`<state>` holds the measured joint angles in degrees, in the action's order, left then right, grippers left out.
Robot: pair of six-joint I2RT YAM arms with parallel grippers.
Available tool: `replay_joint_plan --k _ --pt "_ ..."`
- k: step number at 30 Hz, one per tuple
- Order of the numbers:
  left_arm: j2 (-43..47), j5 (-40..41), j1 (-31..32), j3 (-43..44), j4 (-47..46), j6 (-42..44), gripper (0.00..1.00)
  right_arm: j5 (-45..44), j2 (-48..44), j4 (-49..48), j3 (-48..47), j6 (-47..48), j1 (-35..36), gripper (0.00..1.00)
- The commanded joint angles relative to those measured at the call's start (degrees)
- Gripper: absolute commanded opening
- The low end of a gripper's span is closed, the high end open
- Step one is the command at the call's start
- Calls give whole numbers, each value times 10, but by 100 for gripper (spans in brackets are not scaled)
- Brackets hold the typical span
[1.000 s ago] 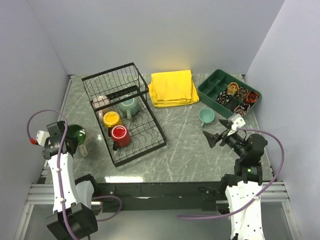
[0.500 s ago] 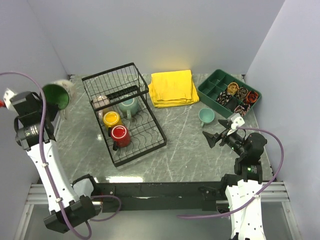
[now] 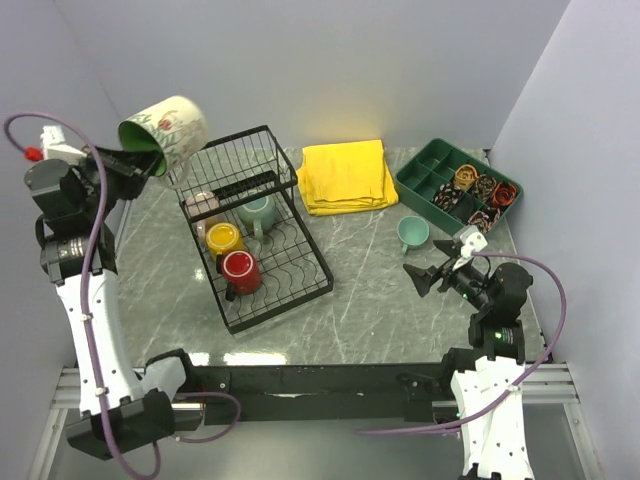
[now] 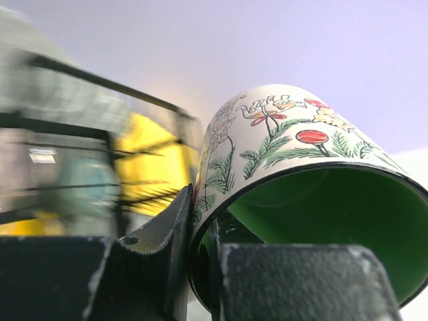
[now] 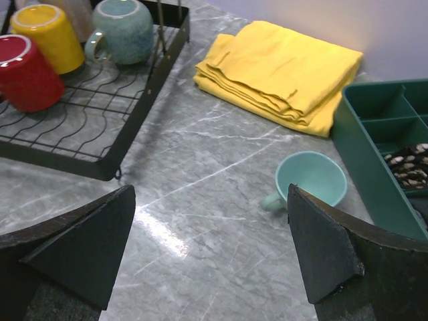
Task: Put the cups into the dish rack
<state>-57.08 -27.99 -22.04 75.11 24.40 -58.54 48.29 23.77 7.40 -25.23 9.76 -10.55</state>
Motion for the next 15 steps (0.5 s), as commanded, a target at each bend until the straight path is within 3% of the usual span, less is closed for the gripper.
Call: replay_joint_plan --k 1,7,10,11,13,15 --pt "29 -72 78 21 -213 -119 1 48 5 -7 -21 3 -5 100" --pt "34 -45 218 -20 -334 -223 1 195 49 32 -49 7 -4 100" --pt "24 -4 327 -44 -399 -238 1 264 103 111 -147 38 10 100" --pt "20 8 382 -56 -434 -239 1 270 118 132 -172 44 34 100" --pt "-4 41 435 -64 -468 -236 1 245 159 150 -233 13 87 100" --pt "-38 62 502 -68 -516 -233 1 205 188 146 -265 -14 197 100"
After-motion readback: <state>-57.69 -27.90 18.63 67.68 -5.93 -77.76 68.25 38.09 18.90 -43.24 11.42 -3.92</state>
